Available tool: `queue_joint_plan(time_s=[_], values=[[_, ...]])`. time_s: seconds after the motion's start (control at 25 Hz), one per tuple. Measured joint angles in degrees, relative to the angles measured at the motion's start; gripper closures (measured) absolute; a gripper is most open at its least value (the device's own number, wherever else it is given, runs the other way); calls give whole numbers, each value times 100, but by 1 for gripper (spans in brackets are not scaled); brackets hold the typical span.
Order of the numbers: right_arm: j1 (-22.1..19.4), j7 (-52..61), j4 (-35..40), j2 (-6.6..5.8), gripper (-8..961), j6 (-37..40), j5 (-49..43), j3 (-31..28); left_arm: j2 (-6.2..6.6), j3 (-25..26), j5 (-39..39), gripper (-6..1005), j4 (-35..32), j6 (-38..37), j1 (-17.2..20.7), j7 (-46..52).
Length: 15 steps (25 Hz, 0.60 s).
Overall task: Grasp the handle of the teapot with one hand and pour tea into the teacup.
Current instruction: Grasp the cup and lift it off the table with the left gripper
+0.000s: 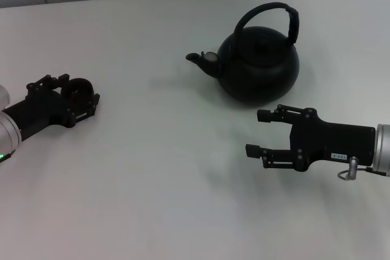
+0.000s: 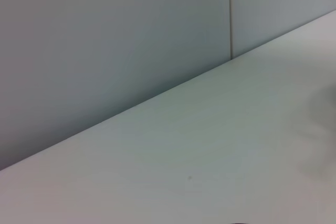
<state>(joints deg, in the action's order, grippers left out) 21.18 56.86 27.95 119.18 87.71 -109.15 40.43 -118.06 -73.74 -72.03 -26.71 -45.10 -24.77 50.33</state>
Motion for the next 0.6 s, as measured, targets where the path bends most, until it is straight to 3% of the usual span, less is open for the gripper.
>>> queue_joint_plan(time_s=[0.28,0.36,0.6], values=[[3,0,0,0,127,0,0,0,-7,-54,-74,218,-29,42,-29,12],[11,2,0,0,127,0,0,0,-7,-62,-75,301,-47,37,-29,15],[2,7,7,0,128,57,0,0,-9,-67,-75,301,-87,-126,-43,144]])
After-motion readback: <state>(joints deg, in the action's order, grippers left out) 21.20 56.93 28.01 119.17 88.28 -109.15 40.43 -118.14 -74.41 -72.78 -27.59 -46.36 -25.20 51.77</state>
